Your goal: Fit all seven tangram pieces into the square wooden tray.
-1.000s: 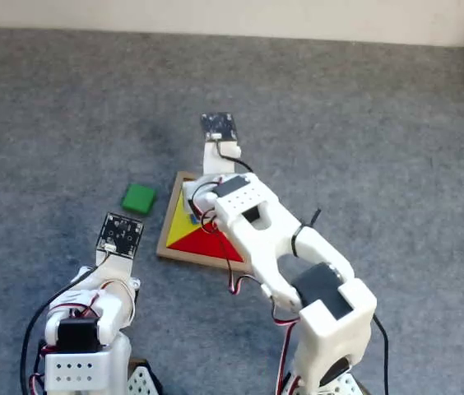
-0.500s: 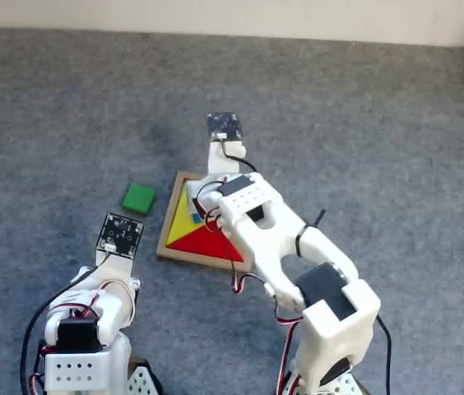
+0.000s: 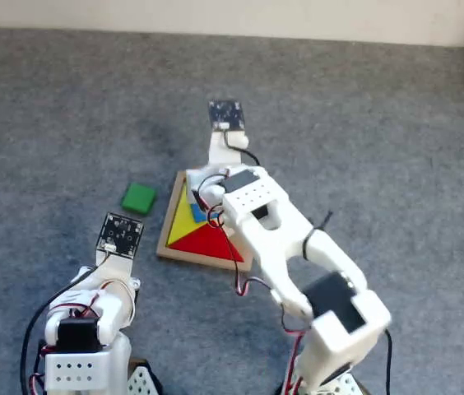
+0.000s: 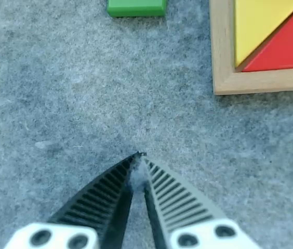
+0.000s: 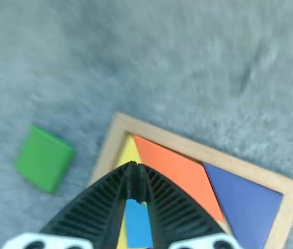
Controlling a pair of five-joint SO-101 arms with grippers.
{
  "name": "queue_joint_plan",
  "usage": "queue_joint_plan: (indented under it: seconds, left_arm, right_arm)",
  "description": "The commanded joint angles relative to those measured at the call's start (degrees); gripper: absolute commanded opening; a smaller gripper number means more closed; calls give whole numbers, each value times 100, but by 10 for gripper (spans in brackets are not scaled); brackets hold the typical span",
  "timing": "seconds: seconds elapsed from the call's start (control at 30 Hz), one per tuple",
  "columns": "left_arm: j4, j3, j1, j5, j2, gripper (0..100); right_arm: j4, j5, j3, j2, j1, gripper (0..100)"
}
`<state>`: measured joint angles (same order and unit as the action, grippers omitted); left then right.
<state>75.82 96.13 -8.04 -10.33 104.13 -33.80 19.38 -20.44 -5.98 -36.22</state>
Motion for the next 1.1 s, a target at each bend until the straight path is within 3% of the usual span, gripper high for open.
queue_joint_plan:
  seconds: [0.0, 0.23, 0.6, 1.07]
  left_arm:
    - [18, 101, -66, 18, 40, 5]
    - [18, 101, -66, 18, 40, 5]
    - [18, 101, -66, 18, 40, 5]
    - [18, 101, -66, 18, 40, 5]
  right_arm:
    - [-31, -44, -338, 796, -207, 4]
    - [-4, -79, -1086, 901, -532, 4]
    - [-22, -105, -1103, 233, -119, 4]
    - [-40, -1143, -1138, 233, 523, 4]
